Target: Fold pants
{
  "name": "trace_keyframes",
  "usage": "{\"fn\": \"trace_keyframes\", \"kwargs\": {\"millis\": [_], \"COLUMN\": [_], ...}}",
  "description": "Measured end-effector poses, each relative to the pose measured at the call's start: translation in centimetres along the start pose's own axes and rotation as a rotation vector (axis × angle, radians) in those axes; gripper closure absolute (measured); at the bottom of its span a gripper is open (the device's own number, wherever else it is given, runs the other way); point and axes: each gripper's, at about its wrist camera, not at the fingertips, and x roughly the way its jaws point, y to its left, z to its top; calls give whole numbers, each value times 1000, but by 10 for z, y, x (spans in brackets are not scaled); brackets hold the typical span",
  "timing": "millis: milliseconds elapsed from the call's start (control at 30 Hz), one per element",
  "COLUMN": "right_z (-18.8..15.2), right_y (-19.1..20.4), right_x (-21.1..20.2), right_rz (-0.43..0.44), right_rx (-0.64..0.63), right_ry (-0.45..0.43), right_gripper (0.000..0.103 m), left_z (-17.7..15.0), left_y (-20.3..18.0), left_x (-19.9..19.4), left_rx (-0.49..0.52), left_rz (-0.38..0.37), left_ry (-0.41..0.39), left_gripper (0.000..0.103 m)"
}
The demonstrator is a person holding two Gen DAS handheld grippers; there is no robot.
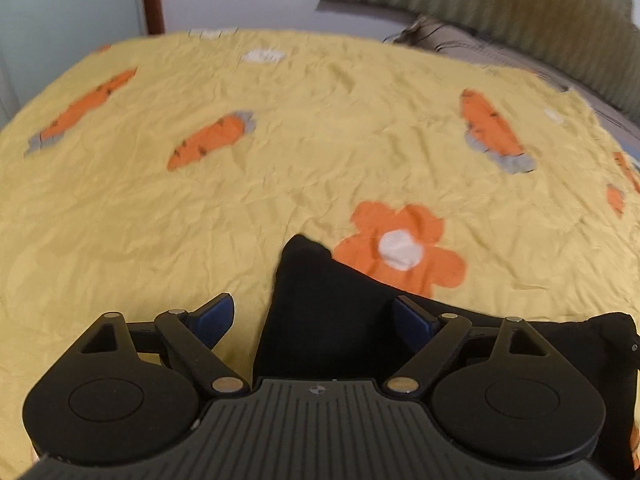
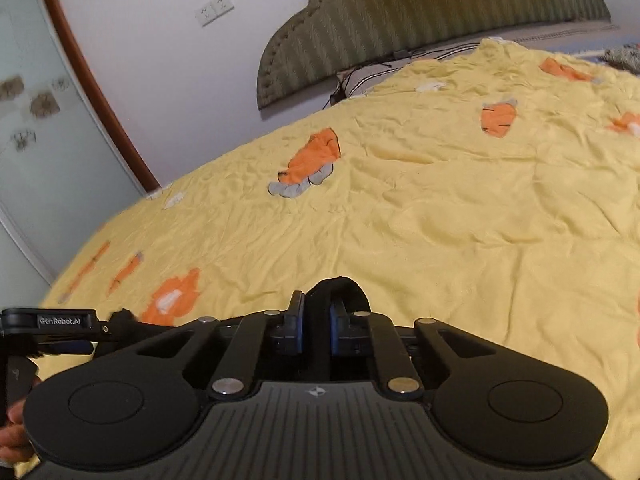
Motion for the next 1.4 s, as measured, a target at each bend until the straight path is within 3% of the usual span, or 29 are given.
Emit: {"fn": "trace_keyframes", "kwargs": {"millis": [100,133,200,267,333,400,433,467,533,633,733,833,900,967,1033,1100,1233,1300,1400], "right_z": [-3,-3,-5,-10,-16,-26,-33,-41,-53,-51,-53,-63,-74,-84,-93,-102,-95,-97,-107], "right_y": [3,3,9,21,33,44,50,55,53,54,86,126,144,155,153,144,143,152,156], "right_x": [3,-3,-25,-47,-57,-54,-50,-45,-42,-59,-70,-67,-61,-54,-49,-47,-77,-91,-90], "right_rz": [-26,-41,-153,-265,-163,-47,-31,-66,-170,-188,-57,89,170,171,122,97,146,228,499], "right_rx": [-32,-30,-69,-150,-201,-233,-279,-339,-401,-349,-422,-519,-566,-614,-647,-704,-676,-685,-550], "right_ry": [30,28,-35,-111,-94,-13,25,54,46,-16,-52,-33,0,42,84,148,95,62,141], "right_gripper": [87,77,68,65,66,67,67,68,35,35,35,36,36,36,36,37,36,36,36], "left_z": [0,-1,-2,-1,3,8,10,10,9,2,-11,-28,-38,-44,-45,-45,-39,-42,-57], "left_y": [2,4,10,12,7,-2,-2,3,20,53,82,107,121,133,142,144,128,117,110], "left_x": [6,1,-14,-25,-20,-5,-1,-6,-30,-76,-121,-163,-189,-217,-236,-239,-197,-174,-151], "left_rx": [1,-4,-7,-3,18,83,93,74,24,-6,8,76,124,137,122,112,59,46,72], "left_rz": [-4,-20,-53,-37,-14,-20,-23,-37,-68,-67,-53,29,177,360,425,341,68,3,36], "left_ry": [28,32,12,-19,-16,49,78,79,19,-67,-129,-175,-222,-303,-368,-373,-229,-185,-146], "left_gripper": [15,17,15,12,8,14,25,29,27,14,11,11,11,8,0,1,3,3,4]}}
